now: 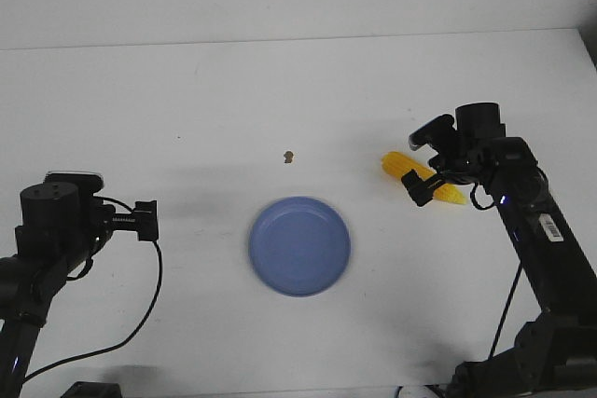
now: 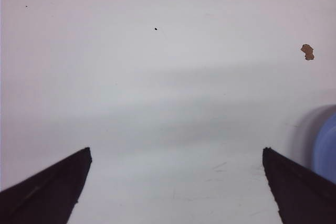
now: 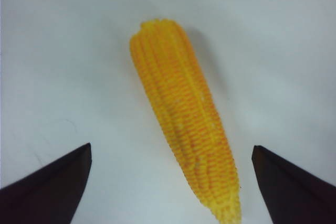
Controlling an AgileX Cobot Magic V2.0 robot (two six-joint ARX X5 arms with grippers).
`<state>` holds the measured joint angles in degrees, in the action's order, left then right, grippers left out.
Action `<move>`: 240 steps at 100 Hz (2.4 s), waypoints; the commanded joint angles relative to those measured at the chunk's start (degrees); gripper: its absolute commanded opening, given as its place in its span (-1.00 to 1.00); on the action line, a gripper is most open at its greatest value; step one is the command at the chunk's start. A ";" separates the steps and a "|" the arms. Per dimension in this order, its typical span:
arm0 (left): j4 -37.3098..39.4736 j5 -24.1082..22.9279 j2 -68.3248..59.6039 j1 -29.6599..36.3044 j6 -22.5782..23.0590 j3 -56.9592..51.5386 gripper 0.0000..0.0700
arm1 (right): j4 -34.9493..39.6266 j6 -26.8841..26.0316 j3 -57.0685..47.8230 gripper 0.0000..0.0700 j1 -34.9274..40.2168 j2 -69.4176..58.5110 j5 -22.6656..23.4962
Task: Place corn on plate with both arms
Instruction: 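Lower the right gripper around the yellow corn cob and close it, then lift the corn with the right gripper and carry it over the plate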
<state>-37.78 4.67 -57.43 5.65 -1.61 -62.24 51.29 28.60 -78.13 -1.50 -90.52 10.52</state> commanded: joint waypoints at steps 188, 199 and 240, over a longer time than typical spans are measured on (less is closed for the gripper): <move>0.46 1.62 -0.57 0.04 -0.55 -0.83 0.92 | -1.51 -3.13 -1.05 -0.64 2.25 -7.06 14.08; 0.44 1.62 -0.57 0.04 -0.57 -0.83 0.92 | -0.98 -3.56 -1.05 -0.62 7.43 -5.09 14.08; 0.44 1.62 -0.57 0.04 -0.59 -0.83 0.92 | -1.79 -5.20 -0.68 -0.61 28.74 -5.38 6.34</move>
<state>-37.69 6.15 -57.43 5.65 -2.09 -62.24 50.54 23.73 -78.17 25.28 -94.72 17.06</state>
